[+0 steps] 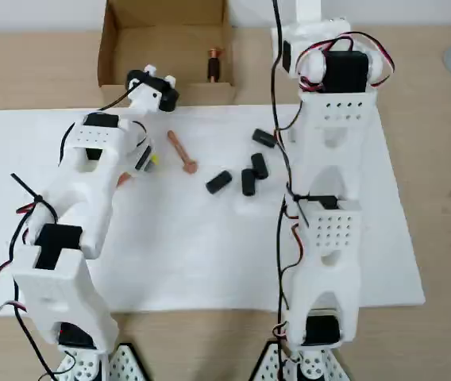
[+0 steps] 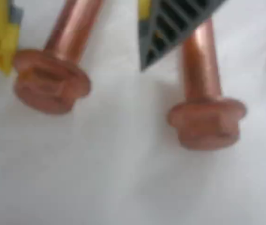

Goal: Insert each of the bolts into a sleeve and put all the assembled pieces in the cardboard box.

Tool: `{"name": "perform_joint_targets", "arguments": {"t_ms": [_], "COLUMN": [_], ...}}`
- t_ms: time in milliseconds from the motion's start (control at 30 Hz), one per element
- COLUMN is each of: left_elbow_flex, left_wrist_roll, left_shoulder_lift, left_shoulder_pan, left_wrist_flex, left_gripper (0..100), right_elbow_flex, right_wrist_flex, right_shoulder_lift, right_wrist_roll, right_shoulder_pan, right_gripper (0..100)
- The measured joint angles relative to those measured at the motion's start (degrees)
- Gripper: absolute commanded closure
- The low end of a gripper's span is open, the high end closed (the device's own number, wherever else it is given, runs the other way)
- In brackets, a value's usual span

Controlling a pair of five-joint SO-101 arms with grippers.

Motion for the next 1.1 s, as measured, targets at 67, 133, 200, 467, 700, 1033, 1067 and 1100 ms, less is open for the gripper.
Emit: {"name": "perform_joint_targets", "arguments": {"t_ms": [67,133,200,467,700,1033,1067,1100], "left_elbow_flex": [-0.35,-0.88,-0.88,-0.7,-1.23,-13.1,-13.63,-14.07], "left_wrist_roll": [-0.88,-1.41,-2.11,-3.87,-3.52,5.89,6.51,7.38], "left_shoulder_lift": [0.0,0.18,0.18,0.44,-0.26,-18.73,-21.45,-24.0], "left_shoulder_pan": [0.0,0.09,0.18,0.7,0.7,2.64,3.69,4.84], "left_wrist_flex": [1.14,2.37,3.08,6.59,7.91,28.66,30.68,32.26], "left_gripper": [82,87,95,98,99,99,99,99], "right_elbow_flex": [0.0,0.0,0.0,0.0,0.0,0.0,0.0,0.0], "right_wrist_flex": [0.62,0.7,0.7,0.7,1.58,8.44,8.53,8.62], "right_shoulder_lift": [0.0,0.0,0.0,0.0,0.0,-0.09,-0.09,-0.09], "right_wrist_roll": [0.0,0.0,0.0,0.0,0.0,0.0,0.0,0.0], "right_shoulder_pan": [0.0,0.0,0.0,0.0,0.0,-1.41,-1.76,-1.93], "right_gripper": [98.3,98.3,98.3,98.3,98.3,98.3,98.1,98.1]}}
